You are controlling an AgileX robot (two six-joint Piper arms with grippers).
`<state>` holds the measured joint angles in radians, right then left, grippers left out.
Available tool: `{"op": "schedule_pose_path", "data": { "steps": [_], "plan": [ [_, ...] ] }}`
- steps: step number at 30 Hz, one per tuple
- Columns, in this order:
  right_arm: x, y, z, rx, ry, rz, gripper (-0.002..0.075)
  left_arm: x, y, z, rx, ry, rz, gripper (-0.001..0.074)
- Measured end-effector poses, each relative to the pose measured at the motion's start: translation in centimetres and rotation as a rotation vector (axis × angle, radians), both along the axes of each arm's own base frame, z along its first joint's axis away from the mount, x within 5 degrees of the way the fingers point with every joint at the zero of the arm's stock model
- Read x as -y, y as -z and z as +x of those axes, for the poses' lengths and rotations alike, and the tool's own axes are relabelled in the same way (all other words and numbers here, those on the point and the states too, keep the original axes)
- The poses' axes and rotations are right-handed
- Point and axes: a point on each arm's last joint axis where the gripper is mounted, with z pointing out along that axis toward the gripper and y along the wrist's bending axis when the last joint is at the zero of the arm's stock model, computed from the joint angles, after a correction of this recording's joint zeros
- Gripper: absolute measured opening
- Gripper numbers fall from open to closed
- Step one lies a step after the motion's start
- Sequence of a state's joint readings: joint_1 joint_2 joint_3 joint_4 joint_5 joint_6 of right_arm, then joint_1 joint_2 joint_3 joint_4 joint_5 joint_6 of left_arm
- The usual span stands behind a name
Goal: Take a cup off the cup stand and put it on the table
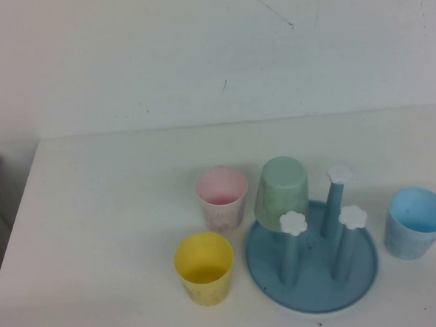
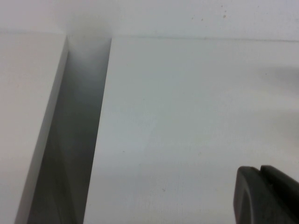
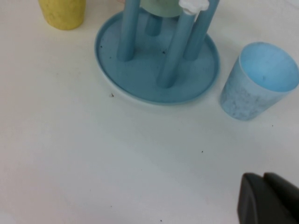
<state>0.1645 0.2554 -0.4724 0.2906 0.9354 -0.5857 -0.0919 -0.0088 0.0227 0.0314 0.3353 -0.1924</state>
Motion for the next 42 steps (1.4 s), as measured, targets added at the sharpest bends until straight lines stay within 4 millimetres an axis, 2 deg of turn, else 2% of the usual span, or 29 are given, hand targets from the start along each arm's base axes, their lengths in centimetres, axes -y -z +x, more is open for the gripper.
{"op": "schedule_pose_path", "data": {
  "steps": [23, 30, 34, 42],
  "plan": [
    [0.0, 0.0, 0.0, 0.004, 0.001, 0.001, -0.0002, 0.0, 0.0, 0.0, 0.000, 0.000, -0.001, -0.0002],
    [0.7, -0.6, 0.9, 0.171, 0.104, 0.017, -0.0003, 0.0, 0.0, 0.0, 0.000, 0.000, -0.001, -0.0002],
    [1.6, 0.7, 1.4, 0.287, 0.235, 0.054, -0.0003, 0.0, 0.0, 0.0, 0.000, 0.000, -0.001, -0.0002],
    [2.7, 5.8, 1.5, 0.374, 0.455, 0.109, -0.0003, 0.0, 0.0, 0.0, 0.000, 0.000, -0.002, -0.0002]
  ]
}}
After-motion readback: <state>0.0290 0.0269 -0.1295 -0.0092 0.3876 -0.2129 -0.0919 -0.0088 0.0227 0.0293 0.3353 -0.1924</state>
